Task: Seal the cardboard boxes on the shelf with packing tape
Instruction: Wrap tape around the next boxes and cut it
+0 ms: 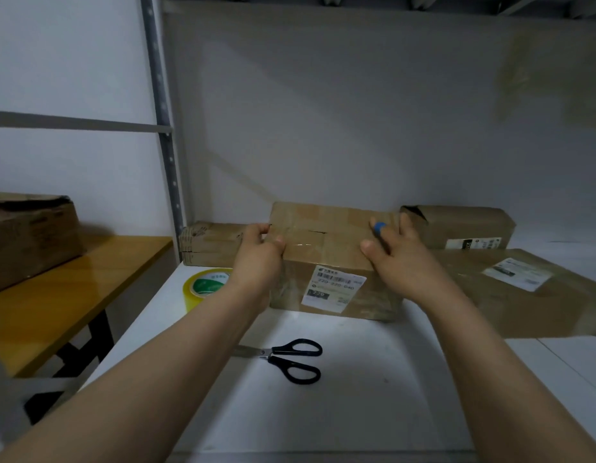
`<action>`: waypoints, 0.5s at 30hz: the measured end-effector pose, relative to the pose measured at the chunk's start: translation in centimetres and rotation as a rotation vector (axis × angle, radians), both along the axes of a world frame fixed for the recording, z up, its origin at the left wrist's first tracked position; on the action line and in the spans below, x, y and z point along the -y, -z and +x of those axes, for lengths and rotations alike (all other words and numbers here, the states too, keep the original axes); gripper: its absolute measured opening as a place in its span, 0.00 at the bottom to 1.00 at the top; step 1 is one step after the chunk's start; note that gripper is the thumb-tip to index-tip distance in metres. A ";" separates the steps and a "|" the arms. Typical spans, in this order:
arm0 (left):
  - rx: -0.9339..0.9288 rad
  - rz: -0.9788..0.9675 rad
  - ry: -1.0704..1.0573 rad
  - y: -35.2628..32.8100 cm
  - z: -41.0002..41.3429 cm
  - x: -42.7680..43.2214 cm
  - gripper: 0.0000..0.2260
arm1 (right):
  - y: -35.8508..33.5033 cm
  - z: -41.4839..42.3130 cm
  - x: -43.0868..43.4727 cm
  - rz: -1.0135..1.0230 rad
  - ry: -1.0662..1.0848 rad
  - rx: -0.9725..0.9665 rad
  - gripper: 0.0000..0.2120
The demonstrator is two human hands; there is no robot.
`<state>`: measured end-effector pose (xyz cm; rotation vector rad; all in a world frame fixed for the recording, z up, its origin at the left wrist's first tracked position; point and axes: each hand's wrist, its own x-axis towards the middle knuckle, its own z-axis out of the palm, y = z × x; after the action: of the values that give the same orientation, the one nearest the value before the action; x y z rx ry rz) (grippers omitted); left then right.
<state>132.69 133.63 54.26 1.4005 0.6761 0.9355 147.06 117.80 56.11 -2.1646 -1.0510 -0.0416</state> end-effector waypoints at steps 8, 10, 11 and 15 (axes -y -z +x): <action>-0.034 0.068 0.001 -0.9 0.7 -0.1 0.19 | -1.2 2.1 -1.6 -0.297 0.216 0.204 0.26; -0.085 0.068 -0.021 -0.7 0.8 -0.6 0.26 | -1.9 1.9 -2.1 -0.367 0.266 0.342 0.25; -0.090 0.069 -0.021 -0.6 0.8 -0.8 0.26 | -2.2 1.6 -2.4 -0.341 0.225 0.401 0.24; -0.074 0.120 0.008 -0.4 0.7 -1.2 0.17 | -1.6 -0.1 -3.6 -0.306 -0.072 0.395 0.26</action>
<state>133.43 134.87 54.66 1.5494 0.6780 0.9349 146.94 121.36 57.75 -2.4518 -1.4347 -0.3030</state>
